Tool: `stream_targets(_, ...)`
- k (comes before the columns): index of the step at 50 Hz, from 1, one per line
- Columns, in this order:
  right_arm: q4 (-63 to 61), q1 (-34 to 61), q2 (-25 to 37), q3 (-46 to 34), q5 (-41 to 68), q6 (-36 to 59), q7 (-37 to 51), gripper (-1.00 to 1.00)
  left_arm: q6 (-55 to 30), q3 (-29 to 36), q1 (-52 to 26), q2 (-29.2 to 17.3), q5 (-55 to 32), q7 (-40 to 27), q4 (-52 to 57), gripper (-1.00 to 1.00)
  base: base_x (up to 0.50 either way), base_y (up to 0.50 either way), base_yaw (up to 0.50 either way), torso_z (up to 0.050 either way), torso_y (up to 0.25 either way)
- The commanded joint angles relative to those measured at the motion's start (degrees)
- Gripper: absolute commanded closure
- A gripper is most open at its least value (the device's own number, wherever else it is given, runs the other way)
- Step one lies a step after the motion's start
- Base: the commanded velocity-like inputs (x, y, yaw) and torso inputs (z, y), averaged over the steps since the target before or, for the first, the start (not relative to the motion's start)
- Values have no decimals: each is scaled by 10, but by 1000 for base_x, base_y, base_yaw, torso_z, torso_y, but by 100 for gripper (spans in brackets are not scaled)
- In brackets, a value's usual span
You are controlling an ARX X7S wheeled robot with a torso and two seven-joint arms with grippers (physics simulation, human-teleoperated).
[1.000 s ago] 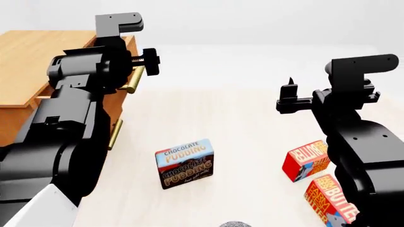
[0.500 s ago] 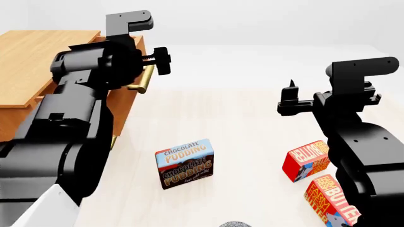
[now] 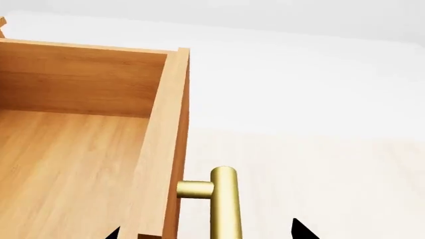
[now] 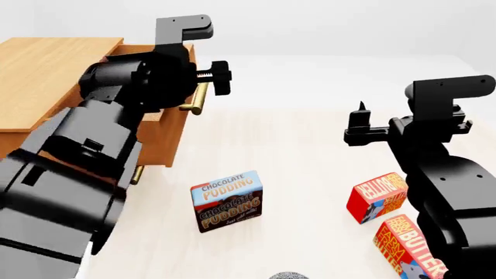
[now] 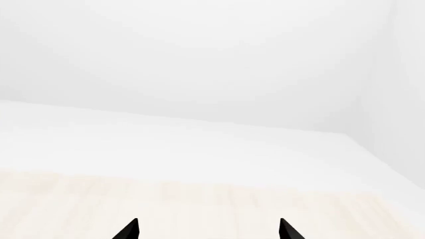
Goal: Put the bowl in the top drawer of the cabinet.
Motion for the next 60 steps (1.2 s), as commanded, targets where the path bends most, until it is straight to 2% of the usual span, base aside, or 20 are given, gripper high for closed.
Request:
stream_targets(1,-7,-8,2,6,5,0,0,-100,36,200,5,4,-292,-24,14,-100,0,0,0,0,0)
stream_targets(9,-8,-13,3,7,7,-2,0,-100,58,306,3,4,-412,-38,48,-100,0,0,0,0,0)
stream_targets(18,-15,-21,7,16,12,0,0,-100,74,352,11,3,-479,-49,90,-100,0,0,0,0,0)
stream_targets(37,-12,-27,12,20,16,-3,-1,-100,97,321,45,-41,-521,-147,254,-100,0,0,3,0,0)
stream_targets(49,-14,-23,13,15,17,4,1,-100,114,265,64,-98,-574,-212,448,-100,0,0,2,0,0)
stream_targets(60,-17,-26,16,17,20,5,0,-100,128,228,72,-130,-609,-255,574,-100,0,0,1,0,0)
